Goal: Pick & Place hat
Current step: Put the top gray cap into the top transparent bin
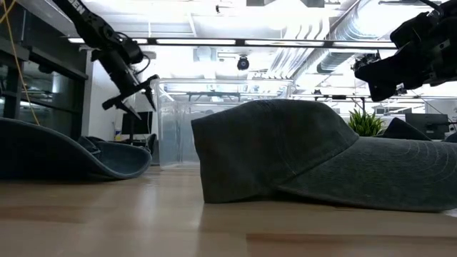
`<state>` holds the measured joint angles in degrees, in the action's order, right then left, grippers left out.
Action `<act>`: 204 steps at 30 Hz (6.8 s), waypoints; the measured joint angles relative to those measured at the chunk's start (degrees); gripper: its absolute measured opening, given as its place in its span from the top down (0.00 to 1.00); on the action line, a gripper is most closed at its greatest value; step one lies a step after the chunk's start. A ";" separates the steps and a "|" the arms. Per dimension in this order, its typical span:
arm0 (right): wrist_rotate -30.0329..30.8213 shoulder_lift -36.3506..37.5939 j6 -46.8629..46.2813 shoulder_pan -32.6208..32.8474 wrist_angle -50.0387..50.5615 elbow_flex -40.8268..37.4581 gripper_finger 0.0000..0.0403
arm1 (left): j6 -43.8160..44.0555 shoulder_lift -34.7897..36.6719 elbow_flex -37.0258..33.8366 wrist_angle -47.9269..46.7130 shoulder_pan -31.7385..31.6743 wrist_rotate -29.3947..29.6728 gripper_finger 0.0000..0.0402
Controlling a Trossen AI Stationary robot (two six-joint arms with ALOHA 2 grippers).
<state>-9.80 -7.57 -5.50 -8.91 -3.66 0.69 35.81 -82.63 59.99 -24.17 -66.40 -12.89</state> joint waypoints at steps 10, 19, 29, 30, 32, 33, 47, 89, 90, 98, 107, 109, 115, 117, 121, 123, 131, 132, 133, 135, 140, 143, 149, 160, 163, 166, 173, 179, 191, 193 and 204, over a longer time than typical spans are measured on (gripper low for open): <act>0.00 0.00 0.00 0.02 0.02 0.00 0.88 | 3.90 -1.53 0.00 -3.66 7.09 10.27 0.35; 0.00 0.00 0.00 0.00 0.00 0.00 0.88 | 6.32 -8.02 0.00 -2.31 10.40 11.80 0.35; 0.00 -0.01 0.00 0.01 0.01 -0.01 0.88 | 7.57 -13.13 0.00 0.65 10.59 10.75 0.35; 0.00 -0.01 0.00 0.01 0.00 0.00 0.88 | 7.72 -13.41 0.00 0.61 10.59 10.74 0.35; 0.00 -0.01 0.00 0.02 0.01 -0.02 0.88 | 7.88 -13.87 0.00 0.67 10.59 10.74 0.35; 0.00 0.00 0.00 0.02 0.00 0.00 0.87 | 7.97 -14.07 0.00 0.68 10.59 10.71 0.35; 0.00 0.00 0.00 0.00 0.00 -0.01 0.87 | 7.51 -14.29 0.00 0.36 10.57 7.46 0.73; 0.00 0.00 0.00 0.00 0.02 0.00 0.88 | -29.82 12.53 4.00 -9.09 10.68 4.34 0.99; 0.00 -0.02 0.00 0.02 0.02 0.00 0.88 | -30.51 12.90 5.06 -8.94 10.68 4.43 0.99; 0.00 -0.01 0.00 0.02 0.02 -0.01 0.87 | -40.28 13.57 14.50 -6.18 11.36 5.47 0.99; 0.00 0.00 0.00 0.00 0.00 0.00 0.87 | -55.62 13.24 16.50 8.12 20.49 4.35 0.99; 0.00 0.00 0.00 0.00 0.02 0.00 0.87 | -59.29 12.74 16.50 9.57 22.58 3.33 0.99; 0.00 0.00 0.00 0.02 0.00 0.00 0.87 | -62.97 9.28 16.50 13.21 27.27 1.62 0.99; 0.00 0.00 0.00 0.02 0.00 0.00 0.87 | -63.55 7.95 16.48 14.85 28.05 1.76 0.99; 0.00 -0.02 0.00 0.02 0.00 0.00 0.87 | -67.65 5.24 16.48 19.43 29.39 1.96 0.99; 0.00 0.00 0.00 0.00 0.01 -0.01 0.87 | -70.23 3.51 16.48 21.79 30.27 2.13 0.99; 0.00 -0.01 0.00 0.02 0.01 -0.02 0.87 | -72.04 -2.62 16.46 29.33 31.30 3.92 0.99; 0.00 -0.01 0.00 0.02 0.00 -0.01 0.87 | -72.04 -3.29 16.37 30.17 31.39 4.08 0.99; 0.00 -0.01 0.00 0.00 0.00 0.00 0.87 | -72.05 -4.00 16.37 31.76 31.81 4.63 0.99; 0.01 0.00 0.00 0.01 0.01 0.00 0.87 | -73.13 -5.25 16.45 34.76 32.65 6.96 0.99; 0.00 0.00 0.00 0.02 0.00 -0.01 0.87 | -77.84 -7.32 16.48 39.16 34.87 10.48 0.99; 0.00 0.00 0.00 0.02 0.00 -0.01 0.87 | -80.53 -8.71 16.40 39.40 36.15 13.97 0.99; 0.00 0.00 0.00 0.02 0.00 -0.01 0.87 | -85.35 -12.54 16.44 43.02 38.17 19.10 0.99; 0.00 -0.01 0.00 0.01 0.01 -0.01 0.87 | -87.95 -17.06 16.41 45.57 38.74 20.12 0.99; 0.00 0.00 0.00 0.00 0.00 0.00 0.87 | -88.06 -17.07 16.41 45.98 38.70 20.68 0.99; 0.00 0.00 0.00 0.02 0.00 0.00 0.87 | -88.06 -17.07 16.41 46.05 38.70 20.70 0.99; 0.00 -0.02 0.00 0.00 0.02 -0.01 0.87 | -87.90 -17.07 16.44 43.70 38.72 19.32 0.91; 0.00 -0.01 0.00 0.00 0.02 -0.01 0.87 | -87.89 -17.07 16.46 42.85 38.72 18.78 0.84; 0.00 -0.01 0.00 0.01 0.01 -0.02 0.88 | -87.82 -17.05 16.46 42.85 41.19 18.39 0.82; 0.01 -0.02 0.00 0.01 0.00 -0.01 0.88 | -87.82 -17.05 16.44 42.85 41.46 18.68 0.82; 0.00 -0.01 0.00 0.01 0.00 -0.02 0.87 | -87.67 -17.00 16.46 41.98 41.69 19.20 0.82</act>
<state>-9.80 -7.59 -5.50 -8.89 -3.66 0.67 -51.86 -99.63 76.44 17.80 -24.72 6.31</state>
